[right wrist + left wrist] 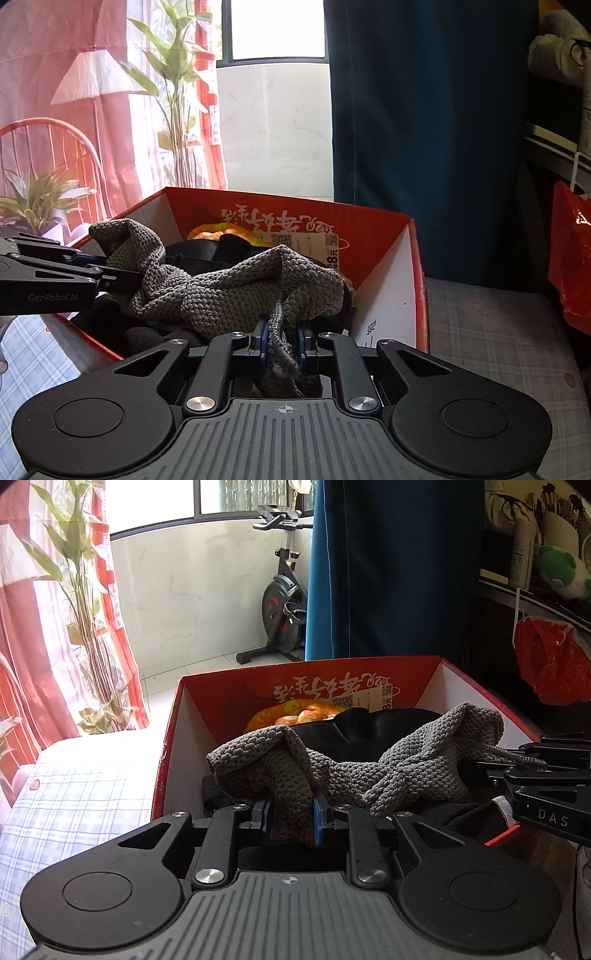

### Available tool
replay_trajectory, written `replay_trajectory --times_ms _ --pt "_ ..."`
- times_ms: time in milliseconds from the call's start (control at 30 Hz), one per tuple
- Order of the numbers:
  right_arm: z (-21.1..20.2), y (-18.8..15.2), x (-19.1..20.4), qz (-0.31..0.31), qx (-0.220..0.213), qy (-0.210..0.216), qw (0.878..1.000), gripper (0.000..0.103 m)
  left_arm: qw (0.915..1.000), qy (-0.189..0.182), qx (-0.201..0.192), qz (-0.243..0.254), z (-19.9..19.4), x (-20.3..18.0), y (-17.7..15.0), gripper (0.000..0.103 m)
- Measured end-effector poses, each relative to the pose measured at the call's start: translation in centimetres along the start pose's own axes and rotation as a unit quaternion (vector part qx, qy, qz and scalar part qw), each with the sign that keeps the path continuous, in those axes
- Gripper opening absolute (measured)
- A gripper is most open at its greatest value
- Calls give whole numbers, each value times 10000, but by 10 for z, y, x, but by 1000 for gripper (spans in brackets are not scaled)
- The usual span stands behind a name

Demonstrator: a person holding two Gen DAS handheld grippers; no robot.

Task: Organize soft objects
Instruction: 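Carry the grey knit cloth into the red box and open both grippers, then move both open grippers down to the packaged bread beside the box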

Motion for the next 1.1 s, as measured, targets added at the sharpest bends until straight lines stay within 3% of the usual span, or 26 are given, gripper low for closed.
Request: replay_trajectory --times_ms 200,333,400,467,567,733,933,1100 --pt "-3 -1 -2 5 12 -31 10000 15 10000 24 17 -9 0 1 0 24" --pt "-9 -3 -6 141 -78 -16 9999 27 10000 47 22 -44 -3 4 -1 28" --pt "-13 -5 -7 168 -126 -12 9998 29 10000 75 -2 -38 -7 5 -1 34" --pt "-19 -8 -9 124 -195 -4 9997 32 9999 97 -23 -38 -11 5 -2 54" --pt "-32 -11 -13 136 -358 42 9993 46 9999 88 -137 -40 -22 4 -3 74" --pt "-62 -18 -25 103 -717 282 9970 71 9991 29 -420 -98 -51 1 -8 98" --pt "-94 -42 -50 -108 -835 366 9958 95 9979 13 -614 -210 -75 -8 -25 103" --pt "-95 -76 -66 -308 -436 301 9981 99 9976 -131 -625 -283 -81 -21 -49 103"
Point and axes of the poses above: each gripper's, at about its wrist camera, not at the fingertips, and z roughly the way its jaws point, x to its left, y to its top, the point moved 4 cm from there along z, roughly the way its jaws point, and after that the axes turned 8 degrees about x, right-handed, at the moved point
